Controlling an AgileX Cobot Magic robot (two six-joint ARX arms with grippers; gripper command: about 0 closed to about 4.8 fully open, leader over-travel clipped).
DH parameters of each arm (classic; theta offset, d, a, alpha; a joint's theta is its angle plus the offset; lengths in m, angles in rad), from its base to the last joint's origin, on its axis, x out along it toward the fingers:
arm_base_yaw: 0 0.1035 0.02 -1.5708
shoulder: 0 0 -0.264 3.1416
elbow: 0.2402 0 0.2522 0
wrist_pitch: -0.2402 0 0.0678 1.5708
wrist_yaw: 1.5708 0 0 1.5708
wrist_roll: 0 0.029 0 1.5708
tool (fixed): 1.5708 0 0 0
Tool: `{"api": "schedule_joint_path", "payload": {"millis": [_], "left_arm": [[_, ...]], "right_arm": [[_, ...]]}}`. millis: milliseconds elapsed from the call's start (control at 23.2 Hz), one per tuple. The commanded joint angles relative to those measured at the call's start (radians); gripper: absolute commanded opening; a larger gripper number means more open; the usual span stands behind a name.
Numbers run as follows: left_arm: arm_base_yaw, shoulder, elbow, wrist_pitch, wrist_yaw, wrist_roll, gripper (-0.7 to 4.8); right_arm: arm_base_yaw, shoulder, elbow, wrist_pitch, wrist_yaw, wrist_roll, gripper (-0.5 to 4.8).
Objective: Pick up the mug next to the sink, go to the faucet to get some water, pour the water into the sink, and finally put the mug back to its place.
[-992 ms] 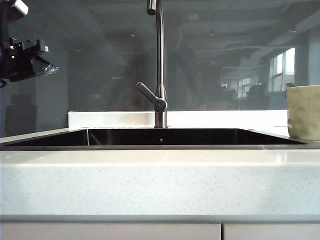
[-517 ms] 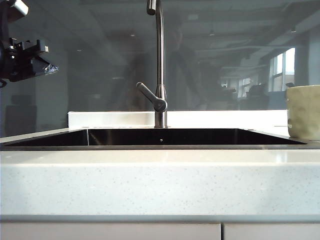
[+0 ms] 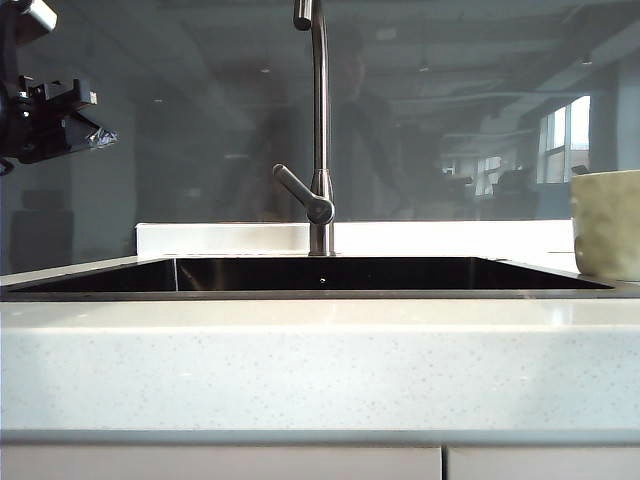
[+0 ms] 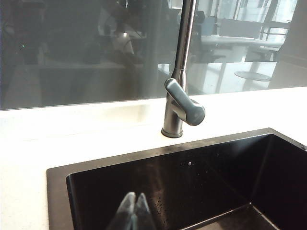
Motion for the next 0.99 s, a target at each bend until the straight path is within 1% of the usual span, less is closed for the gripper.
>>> {"api": "schedule_joint_path", "payload": {"millis": [43,216,302,388,474,517,561,604,647,690,819,905,949,992], "left_arm": [[0.002,-0.003,0.003,0.020,0.006,0.003,-0.06],[0.002,-0.003,0.003,0.020,0.006,0.003,-0.06],[0.002,-0.003,0.003,0.020,-0.002,0.004,-0.06],[0.002,-0.003,0.003,0.020,-0.034,0.004,-0.06],[0.002,-0.003,0.003,0.020,-0.063,0.005,-0.06],[0.002,0.000,0.004,0.020,-0.062,0.005,-0.06],[0.004,0.013,0.016,0.020,-0.045,0.006,-0.06],[0.014,0.047,0.047,0.019,0.027,0.002,-0.06],[0.015,0.079,0.075,0.019,0.064,-0.001,-0.06],[0.014,0.143,0.132,0.019,0.112,-0.004,-0.06],[0.013,0.277,0.257,0.020,0.208,-0.011,-0.06],[0.013,0.373,0.363,0.019,0.280,-0.057,-0.05],[0.012,0.462,0.471,0.020,0.346,-0.101,0.09],[0.006,0.533,0.565,0.019,0.373,-0.114,0.83]], "right_arm": [[0.000,-0.004,0.003,0.092,0.003,0.017,-0.05],[0.000,-0.004,0.003,0.162,0.003,0.033,-0.05],[0.000,-0.005,0.003,0.202,0.003,0.109,-0.05],[0.001,-0.005,0.003,0.231,0.002,0.170,-0.05],[0.006,-0.005,0.005,0.268,-0.015,0.237,-0.05],[0.010,-0.005,0.011,0.279,-0.029,0.262,-0.05],[0.019,-0.005,0.024,0.283,-0.039,0.288,-0.05],[0.034,-0.005,0.053,0.270,-0.057,0.327,-0.05],[0.050,-0.005,0.077,0.254,-0.074,0.338,-0.05],[0.081,-0.005,0.123,0.211,-0.095,0.359,-0.05],[0.143,-0.005,0.215,0.090,-0.098,0.372,-0.05],[0.197,-0.005,0.288,-0.013,-0.098,0.372,-0.05],[0.243,-0.005,0.362,-0.122,-0.084,0.372,-0.05],[0.283,-0.004,0.426,-0.212,-0.077,0.366,-0.05]]}}
